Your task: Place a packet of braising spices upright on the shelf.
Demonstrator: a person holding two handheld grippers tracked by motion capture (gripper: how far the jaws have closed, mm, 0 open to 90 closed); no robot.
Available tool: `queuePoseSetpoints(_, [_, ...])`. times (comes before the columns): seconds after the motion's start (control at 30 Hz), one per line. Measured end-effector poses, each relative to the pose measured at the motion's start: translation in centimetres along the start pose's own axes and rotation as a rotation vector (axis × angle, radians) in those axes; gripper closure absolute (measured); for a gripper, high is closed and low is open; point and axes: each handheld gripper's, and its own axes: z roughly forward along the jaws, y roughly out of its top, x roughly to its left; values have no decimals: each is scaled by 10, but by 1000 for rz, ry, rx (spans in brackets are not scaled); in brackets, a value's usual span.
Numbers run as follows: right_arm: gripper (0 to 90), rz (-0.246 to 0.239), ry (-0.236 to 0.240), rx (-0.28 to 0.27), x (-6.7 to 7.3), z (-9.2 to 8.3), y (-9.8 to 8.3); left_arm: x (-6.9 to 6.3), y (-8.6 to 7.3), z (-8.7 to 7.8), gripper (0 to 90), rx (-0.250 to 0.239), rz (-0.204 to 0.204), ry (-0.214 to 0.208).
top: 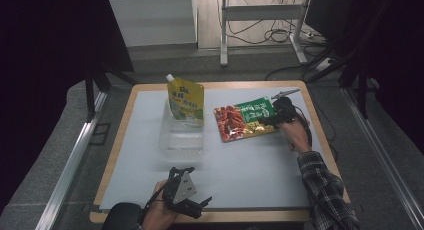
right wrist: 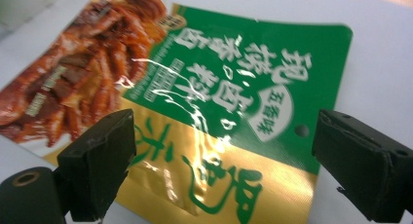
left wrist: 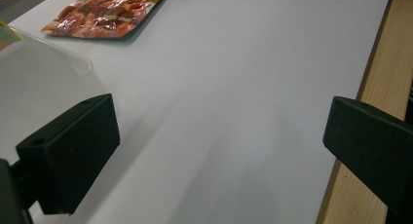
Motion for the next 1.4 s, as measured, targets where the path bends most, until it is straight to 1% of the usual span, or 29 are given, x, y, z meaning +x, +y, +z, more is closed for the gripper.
queuePoseSetpoints(0.17, [92, 33, -7, 22, -11, 6, -6, 0, 0, 0, 0, 3, 2, -2])
queuePoseSetpoints(0.3, [92, 61, -2, 41, -17, 11, -9, 0, 0, 1, 0, 5, 4, -3])
queuePoseSetpoints(0.47, [92, 99, 27, 61, -21, 15, -10, 0, 0, 1, 0, 6, 5, -4])
queuePoseSetpoints(0.53, [90, 112, 45, 59, -21, 16, -9, 0, 0, 1, 0, 5, 6, -4])
queuePoseSetpoints(0.6, [93, 130, 46, 73, -21, 16, -10, 0, 0, 0, 0, 5, 7, -4])
queuePoseSetpoints(0.73, [94, 156, 115, 64, -20, 17, -10, -1, 0, 1, 0, 5, 10, -5])
queuePoseSetpoints(0.77, [95, 157, 118, 64, -19, 17, -9, -1, 0, 1, 0, 6, 10, -5])
queuePoseSetpoints(0.83, [97, 146, 127, 61, -16, 17, -8, -1, 0, 1, 0, 6, 12, -6])
queuePoseSetpoints(0.97, [107, 154, 150, 57, -9, 18, -4, -1, 0, 1, 0, 7, 15, -7])
queuePoseSetpoints(1.07, [100, 139, 156, 49, -5, 19, -2, -2, 0, 1, 0, 8, 19, -7])
queuePoseSetpoints(1.17, [97, 175, 167, 30, -5, 20, 0, -2, 0, 1, 0, 10, 22, -7])
queuePoseSetpoints(1.2, [97, 194, 161, 42, -5, 21, 0, -2, 0, 1, 0, 11, 22, -7])
queuePoseSetpoints(1.23, [97, 197, 158, 54, -5, 21, 0, -2, 0, 1, 0, 11, 23, -7])
queuePoseSetpoints(1.27, [111, 195, 150, 64, -5, 21, 1, -2, 0, 1, 0, 11, 24, -6])
queuePoseSetpoints(1.3, [159, 200, 136, 73, -4, 21, 1, -2, 0, 1, 0, 11, 24, -6])
queuePoseSetpoints(1.33, [223, 201, 120, 78, -4, 20, 2, -2, 0, 1, 0, 12, 25, -6])
queuePoseSetpoints(1.4, [372, 200, 117, 86, -3, 18, 3, -3, 0, 1, 0, 16, 29, -4])
